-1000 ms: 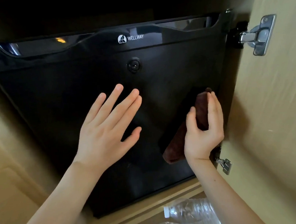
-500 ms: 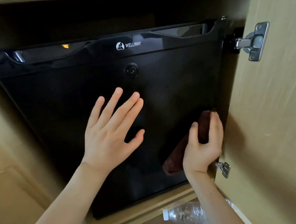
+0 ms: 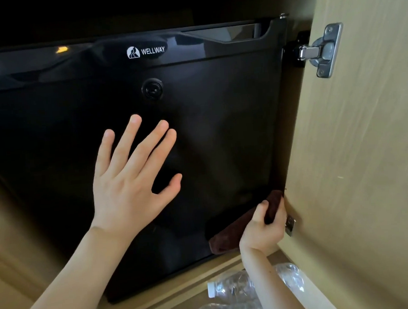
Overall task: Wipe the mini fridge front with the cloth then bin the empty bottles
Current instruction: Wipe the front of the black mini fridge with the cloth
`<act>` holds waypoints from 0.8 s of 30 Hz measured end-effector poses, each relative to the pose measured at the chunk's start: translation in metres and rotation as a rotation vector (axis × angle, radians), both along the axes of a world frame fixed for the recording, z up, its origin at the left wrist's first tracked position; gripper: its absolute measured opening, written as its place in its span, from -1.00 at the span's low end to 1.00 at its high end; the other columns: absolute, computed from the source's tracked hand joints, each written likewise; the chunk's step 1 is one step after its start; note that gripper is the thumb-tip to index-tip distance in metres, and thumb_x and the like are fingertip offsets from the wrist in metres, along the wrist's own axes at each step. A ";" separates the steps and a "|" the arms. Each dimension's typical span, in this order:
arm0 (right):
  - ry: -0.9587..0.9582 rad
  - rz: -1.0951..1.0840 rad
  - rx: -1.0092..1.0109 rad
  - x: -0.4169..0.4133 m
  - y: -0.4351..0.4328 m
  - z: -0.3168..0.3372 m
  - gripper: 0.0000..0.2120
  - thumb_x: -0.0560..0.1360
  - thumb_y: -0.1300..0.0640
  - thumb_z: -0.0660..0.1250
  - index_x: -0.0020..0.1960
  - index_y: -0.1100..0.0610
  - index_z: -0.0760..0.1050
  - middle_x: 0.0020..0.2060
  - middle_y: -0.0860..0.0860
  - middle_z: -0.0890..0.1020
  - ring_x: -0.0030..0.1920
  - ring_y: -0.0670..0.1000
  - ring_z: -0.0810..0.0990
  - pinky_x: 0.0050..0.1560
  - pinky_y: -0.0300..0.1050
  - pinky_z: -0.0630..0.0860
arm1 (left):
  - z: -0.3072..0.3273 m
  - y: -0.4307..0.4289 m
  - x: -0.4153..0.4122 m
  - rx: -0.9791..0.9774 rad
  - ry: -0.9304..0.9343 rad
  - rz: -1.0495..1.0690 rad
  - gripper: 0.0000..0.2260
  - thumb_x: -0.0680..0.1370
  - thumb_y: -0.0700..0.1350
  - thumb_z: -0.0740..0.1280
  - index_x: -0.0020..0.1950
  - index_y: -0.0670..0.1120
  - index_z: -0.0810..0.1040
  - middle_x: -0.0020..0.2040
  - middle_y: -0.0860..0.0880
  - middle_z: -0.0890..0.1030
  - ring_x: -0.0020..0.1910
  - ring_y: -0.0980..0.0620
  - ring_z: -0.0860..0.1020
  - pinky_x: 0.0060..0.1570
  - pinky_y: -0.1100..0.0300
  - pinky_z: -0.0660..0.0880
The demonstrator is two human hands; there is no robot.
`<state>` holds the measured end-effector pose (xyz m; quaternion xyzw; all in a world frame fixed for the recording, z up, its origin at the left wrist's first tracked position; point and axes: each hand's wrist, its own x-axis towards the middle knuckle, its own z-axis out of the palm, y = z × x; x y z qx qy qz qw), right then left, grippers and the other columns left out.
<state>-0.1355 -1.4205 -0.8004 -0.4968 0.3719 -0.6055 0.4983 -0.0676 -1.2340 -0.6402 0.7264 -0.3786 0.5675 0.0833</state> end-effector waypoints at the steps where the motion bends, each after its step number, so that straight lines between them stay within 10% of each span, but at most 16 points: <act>1: -0.007 -0.008 -0.003 0.000 0.001 0.003 -0.56 0.57 0.05 0.27 0.40 0.21 0.51 0.30 0.14 0.60 0.32 0.15 0.57 0.36 -0.06 0.50 | 0.000 0.000 0.000 -0.002 0.001 -0.005 -0.46 0.54 0.08 0.37 0.49 -0.05 0.42 0.49 0.01 0.38 0.57 -0.09 0.19 0.54 -0.12 0.07; 5: -0.036 0.006 -0.214 0.007 0.004 0.034 -0.61 0.60 0.21 0.33 0.41 0.23 0.48 0.32 0.08 0.57 0.37 -0.08 0.47 0.37 -0.47 0.29 | -0.002 0.000 0.002 -0.002 -0.007 -0.019 -0.45 0.54 0.08 0.37 0.50 -0.04 0.41 0.49 0.00 0.38 0.58 -0.09 0.18 0.54 -0.13 0.07; 16: 0.004 -0.013 -0.096 0.008 0.001 -0.005 -0.55 0.60 0.03 0.23 0.42 0.23 0.48 0.28 0.07 0.60 0.28 0.01 0.57 0.30 -0.24 0.49 | -0.003 0.000 0.005 0.001 -0.029 -0.018 -0.45 0.55 0.09 0.37 0.50 -0.06 0.41 0.49 -0.02 0.40 0.59 -0.08 0.15 0.55 -0.11 0.05; 24: 0.045 0.015 -0.110 0.002 0.005 0.005 -0.64 0.63 0.27 0.30 0.41 0.29 0.47 0.30 0.21 0.59 0.34 0.19 0.54 0.40 0.01 0.44 | 0.004 0.006 -0.004 0.063 0.070 -0.015 -0.43 0.53 0.04 0.40 0.51 -0.06 0.37 0.51 -0.02 0.35 0.58 -0.11 0.14 0.57 -0.05 -0.05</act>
